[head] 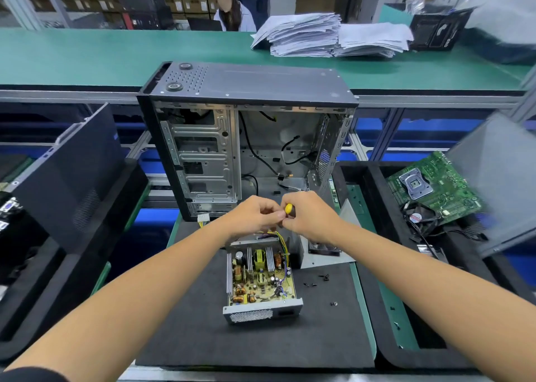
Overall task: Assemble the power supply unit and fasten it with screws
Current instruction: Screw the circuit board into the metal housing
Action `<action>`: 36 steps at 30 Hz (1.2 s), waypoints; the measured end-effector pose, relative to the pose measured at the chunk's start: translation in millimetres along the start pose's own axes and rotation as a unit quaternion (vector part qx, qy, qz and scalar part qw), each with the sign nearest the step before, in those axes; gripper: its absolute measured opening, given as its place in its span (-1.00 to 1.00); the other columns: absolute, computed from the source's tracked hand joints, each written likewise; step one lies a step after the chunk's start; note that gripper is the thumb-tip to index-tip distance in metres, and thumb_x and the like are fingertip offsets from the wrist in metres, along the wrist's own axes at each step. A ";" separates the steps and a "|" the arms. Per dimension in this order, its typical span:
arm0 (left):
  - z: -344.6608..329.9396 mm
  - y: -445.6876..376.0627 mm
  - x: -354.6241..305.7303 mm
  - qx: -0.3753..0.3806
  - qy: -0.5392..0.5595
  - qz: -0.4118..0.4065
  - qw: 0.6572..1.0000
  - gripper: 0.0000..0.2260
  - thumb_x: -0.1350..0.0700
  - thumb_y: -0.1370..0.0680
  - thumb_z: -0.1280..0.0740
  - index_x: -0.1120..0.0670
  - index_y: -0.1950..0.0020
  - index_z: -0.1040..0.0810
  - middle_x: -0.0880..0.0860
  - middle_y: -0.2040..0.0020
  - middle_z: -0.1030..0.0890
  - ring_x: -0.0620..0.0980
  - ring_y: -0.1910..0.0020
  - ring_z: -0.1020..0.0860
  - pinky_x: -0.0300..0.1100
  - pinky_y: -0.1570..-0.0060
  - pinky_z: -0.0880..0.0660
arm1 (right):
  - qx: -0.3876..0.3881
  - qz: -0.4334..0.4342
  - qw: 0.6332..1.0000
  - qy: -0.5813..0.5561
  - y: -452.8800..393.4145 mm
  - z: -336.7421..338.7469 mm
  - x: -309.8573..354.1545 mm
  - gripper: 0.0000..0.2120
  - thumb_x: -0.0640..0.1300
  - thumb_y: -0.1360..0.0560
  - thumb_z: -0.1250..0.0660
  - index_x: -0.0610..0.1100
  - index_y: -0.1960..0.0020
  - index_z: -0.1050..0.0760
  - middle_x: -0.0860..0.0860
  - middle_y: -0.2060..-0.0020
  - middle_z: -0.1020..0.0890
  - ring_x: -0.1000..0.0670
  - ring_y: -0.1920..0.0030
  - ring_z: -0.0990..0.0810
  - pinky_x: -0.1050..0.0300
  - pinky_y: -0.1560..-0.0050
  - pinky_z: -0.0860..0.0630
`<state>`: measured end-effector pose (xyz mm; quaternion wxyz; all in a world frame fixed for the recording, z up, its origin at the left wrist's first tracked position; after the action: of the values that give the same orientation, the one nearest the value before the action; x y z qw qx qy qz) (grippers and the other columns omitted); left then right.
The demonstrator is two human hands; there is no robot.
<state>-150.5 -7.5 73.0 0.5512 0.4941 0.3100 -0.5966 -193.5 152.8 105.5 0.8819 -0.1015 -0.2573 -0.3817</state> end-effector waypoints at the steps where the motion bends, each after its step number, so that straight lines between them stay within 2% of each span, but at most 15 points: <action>1: 1.9 1.0 -0.7 -0.002 0.016 0.003 1.000 -0.80 0.12 -0.59 -0.33 0.05 0.22 -0.60 0.00 0.32 -0.57 -0.05 0.31 -0.48 -0.24 0.25 -0.45 | -0.005 0.001 1.000 -0.004 -0.5 -2.2 0.8 -0.91 -0.18 -0.41 -0.37 -0.05 0.21 -0.49 0.04 0.34 -0.56 -0.02 0.27 -0.48 0.09 0.29 -0.42; 4: 7.3 2.7 0.4 -0.010 0.040 0.013 0.999 -0.85 0.11 -0.57 -0.37 0.05 0.19 -0.65 -0.06 0.30 -0.65 -0.14 0.30 -0.57 -0.30 0.25 -0.50 | -0.027 0.003 1.000 -0.004 -2.3 -6.4 1.4 -0.88 -0.16 -0.44 -0.38 -0.03 0.21 -0.45 0.03 0.33 -0.54 -0.01 0.27 -0.44 0.10 0.31 -0.38; 8: 11.3 1.7 3.9 -0.014 0.046 0.029 0.998 -0.84 0.15 -0.55 -0.39 0.03 0.22 -0.67 -0.06 0.31 -0.67 -0.18 0.32 -0.59 -0.33 0.27 -0.51 | -0.025 0.009 1.000 0.010 -4.4 -9.4 2.6 -0.89 -0.15 -0.44 -0.40 -0.02 0.19 -0.47 0.00 0.29 -0.59 -0.04 0.22 -0.48 0.04 0.24 -0.49; 13: 10.2 1.3 8.4 -0.005 0.068 0.046 0.997 -0.82 0.22 -0.54 -0.38 0.09 0.26 -0.64 0.01 0.31 -0.64 -0.08 0.32 -0.55 -0.23 0.22 -0.52 | -0.025 0.019 0.999 0.008 -4.1 -8.3 2.4 -0.81 -0.07 -0.40 -0.48 -0.01 0.20 -0.45 0.02 0.25 -0.59 0.00 0.22 -0.49 0.07 0.23 -0.47; 17: 10.3 0.4 9.1 -0.044 0.125 0.035 0.991 -0.88 0.27 -0.56 -0.35 0.16 0.17 -0.60 0.06 0.32 -0.55 -0.08 0.36 -0.49 -0.23 0.28 -0.50 | -0.086 0.029 0.996 0.002 -1.7 -1.0 2.0 -0.85 -0.11 -0.47 -0.37 -0.09 0.22 -0.44 0.02 0.27 -0.50 -0.02 0.20 -0.46 0.08 0.18 -0.38; 19: 11.0 -0.3 10.0 -0.057 0.131 0.037 0.989 -0.92 0.30 -0.54 -0.37 0.20 0.15 -0.60 0.03 0.36 -0.53 -0.10 0.39 -0.49 -0.25 0.29 -0.51 | -0.144 0.006 0.989 -0.047 -1.4 4.9 3.0 -0.80 -0.15 -0.49 -0.32 -0.15 0.28 -0.41 -0.01 0.30 -0.48 -0.03 0.24 -0.43 0.08 0.20 -0.32; 23: 9.5 -0.9 14.5 -0.047 0.141 0.057 0.987 -0.94 0.33 -0.51 -0.40 0.21 0.12 -0.61 0.00 0.36 -0.59 -0.09 0.32 -0.56 -0.21 0.17 -0.55 | -0.223 -0.049 0.962 -0.152 -0.6 19.2 11.3 -0.64 -0.03 -0.49 -0.30 -0.26 0.35 -0.35 -0.15 0.44 -0.46 -0.04 0.40 -0.43 0.03 0.32 -0.37; 26: 6.8 -2.8 16.7 -0.047 0.149 0.061 0.986 -0.93 0.35 -0.51 -0.39 0.20 0.10 -0.61 0.02 0.34 -0.63 -0.07 0.29 -0.60 -0.20 0.14 -0.56 | -0.243 -0.054 0.935 -0.253 -0.3 24.6 16.2 -0.69 -0.12 -0.50 -0.31 -0.29 0.31 -0.37 -0.25 0.43 -0.49 -0.15 0.40 -0.58 -0.02 0.33 -0.50; 28: 5.5 -3.8 17.1 -0.048 0.154 0.059 0.985 -0.92 0.35 -0.52 -0.38 0.20 0.09 -0.61 0.03 0.32 -0.63 -0.07 0.29 -0.60 -0.23 0.16 -0.56 | -0.263 -0.044 0.925 -0.270 0.9 27.0 18.2 -0.73 -0.18 -0.49 -0.31 -0.28 0.32 -0.37 -0.23 0.48 -0.44 -0.19 0.42 -0.57 -0.04 0.36 -0.52; 30: 5.7 -3.6 17.5 -0.050 0.158 0.056 0.985 -0.92 0.36 -0.52 -0.37 0.20 0.08 -0.61 0.07 0.30 -0.64 -0.05 0.29 -0.60 -0.24 0.18 -0.56 | -0.288 -0.033 0.915 -0.280 1.5 29.0 18.7 -0.72 -0.22 -0.49 -0.31 -0.22 0.36 -0.34 -0.10 0.53 -0.38 -0.12 0.50 -0.51 0.02 0.45 -0.50; 33: 6.2 -2.6 17.8 -0.048 0.163 0.055 0.984 -0.90 0.37 -0.52 -0.36 0.20 0.06 -0.62 0.10 0.25 -0.65 -0.04 0.26 -0.61 -0.25 0.18 -0.56 | -0.306 -0.022 0.899 -0.313 1.3 31.3 18.9 -0.68 -0.25 -0.49 -0.30 -0.10 0.40 -0.30 0.01 0.55 -0.38 0.08 0.56 -0.46 0.26 0.52 -0.40; 36: 4.2 -2.2 17.1 -0.045 0.172 0.047 0.983 -0.89 0.38 -0.53 -0.35 0.21 0.05 -0.62 0.08 0.23 -0.66 -0.06 0.25 -0.61 -0.27 0.18 -0.56 | -0.297 -0.024 0.900 -0.320 0.9 30.4 18.2 -0.69 -0.23 -0.49 -0.31 -0.09 0.39 -0.32 0.04 0.56 -0.41 0.05 0.55 -0.50 0.32 0.52 -0.39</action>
<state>-152.1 -16.9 58.0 0.5388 0.5782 0.4028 -0.4618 -193.7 153.6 141.0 0.6720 -0.4689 -0.4027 -0.4079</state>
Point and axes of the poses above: each hand's wrist, its own y-axis away from the middle knuckle, its own z-axis out of the back of the hand, x = y × z, the point moved 1 cm from there along -y, towards the middle knuckle
